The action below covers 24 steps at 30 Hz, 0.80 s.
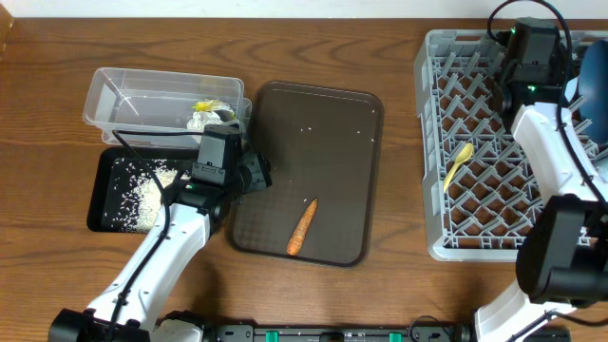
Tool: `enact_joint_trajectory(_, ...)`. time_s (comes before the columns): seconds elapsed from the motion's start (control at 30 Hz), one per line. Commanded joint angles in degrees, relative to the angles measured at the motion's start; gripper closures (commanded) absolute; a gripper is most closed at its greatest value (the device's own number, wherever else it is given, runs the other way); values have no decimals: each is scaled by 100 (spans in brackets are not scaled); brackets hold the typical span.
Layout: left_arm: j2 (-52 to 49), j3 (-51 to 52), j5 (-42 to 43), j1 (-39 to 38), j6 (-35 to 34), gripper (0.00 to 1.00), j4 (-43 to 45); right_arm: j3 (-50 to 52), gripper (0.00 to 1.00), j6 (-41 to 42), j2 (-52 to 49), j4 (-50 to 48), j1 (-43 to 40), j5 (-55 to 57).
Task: Sort waste into correct bins and load items into the dishwasher rack
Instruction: 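Open right gripper and withdraw it from the bowl in the rack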
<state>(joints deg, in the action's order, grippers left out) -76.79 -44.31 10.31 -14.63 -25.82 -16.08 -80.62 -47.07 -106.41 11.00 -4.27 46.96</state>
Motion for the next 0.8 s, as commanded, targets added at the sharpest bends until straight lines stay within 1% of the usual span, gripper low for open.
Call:
enact_joint_trajectory(0.0,72,-70,-33,26,31,47,-37,-15,99,105,-326,-7,-76,407)
enact_joint_trajectory(0.1,72,-70,-35,26,31,47,-42,-15,99,254,-398,9,-15,407)
enact_joint_trajectory(0.53,72,-70,-35,26,31,47,-42,-15,99,376,-396,20,459,730)
enact_joint_trajectory(0.63,72,-70,-35,26,31,46,-39,-15,98,391,-396,70,623,835)
enact_joint_trajectory(0.77,72,-70,-35,26,31,46,-39,-15,96,634,-396,81,837,1121)
